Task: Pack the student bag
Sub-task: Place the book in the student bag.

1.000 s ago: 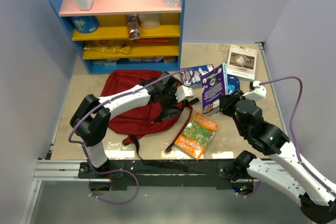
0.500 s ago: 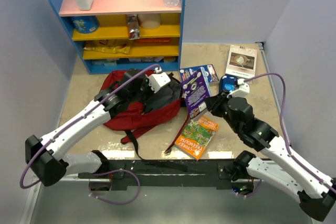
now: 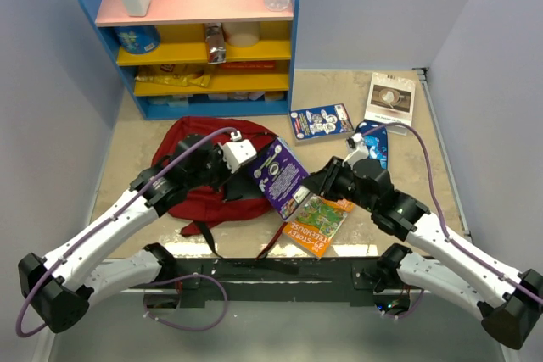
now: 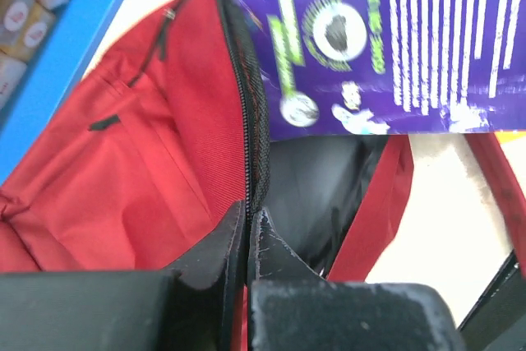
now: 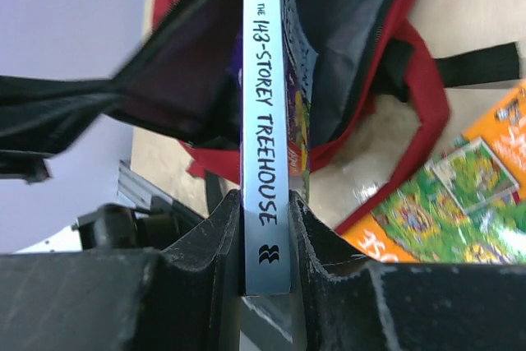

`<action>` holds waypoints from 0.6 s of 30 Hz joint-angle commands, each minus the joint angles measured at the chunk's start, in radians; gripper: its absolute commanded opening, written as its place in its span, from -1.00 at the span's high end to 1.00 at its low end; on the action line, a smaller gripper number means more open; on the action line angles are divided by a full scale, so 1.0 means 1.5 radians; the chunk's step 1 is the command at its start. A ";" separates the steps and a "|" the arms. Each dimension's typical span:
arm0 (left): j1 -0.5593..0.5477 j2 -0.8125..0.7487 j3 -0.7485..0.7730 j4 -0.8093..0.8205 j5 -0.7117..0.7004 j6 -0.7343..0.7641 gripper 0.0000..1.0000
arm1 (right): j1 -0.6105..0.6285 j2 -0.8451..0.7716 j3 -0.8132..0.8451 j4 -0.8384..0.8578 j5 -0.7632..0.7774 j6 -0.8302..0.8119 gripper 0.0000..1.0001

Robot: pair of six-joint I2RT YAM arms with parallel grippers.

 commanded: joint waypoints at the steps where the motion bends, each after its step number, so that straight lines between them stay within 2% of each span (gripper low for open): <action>1: -0.001 -0.026 0.022 0.025 0.010 -0.019 1.00 | 0.000 -0.034 -0.007 0.046 -0.044 0.045 1.00; 5: -0.001 -0.049 0.017 0.031 0.045 -0.040 1.00 | 0.000 -0.009 -0.018 0.077 -0.057 0.063 1.00; 10: -0.001 -0.057 0.036 0.033 0.091 -0.055 1.00 | 0.000 0.101 -0.024 0.162 -0.106 0.079 1.00; 18: -0.001 -0.062 0.066 0.055 0.136 -0.058 1.00 | 0.000 0.201 -0.042 0.210 -0.161 0.091 1.00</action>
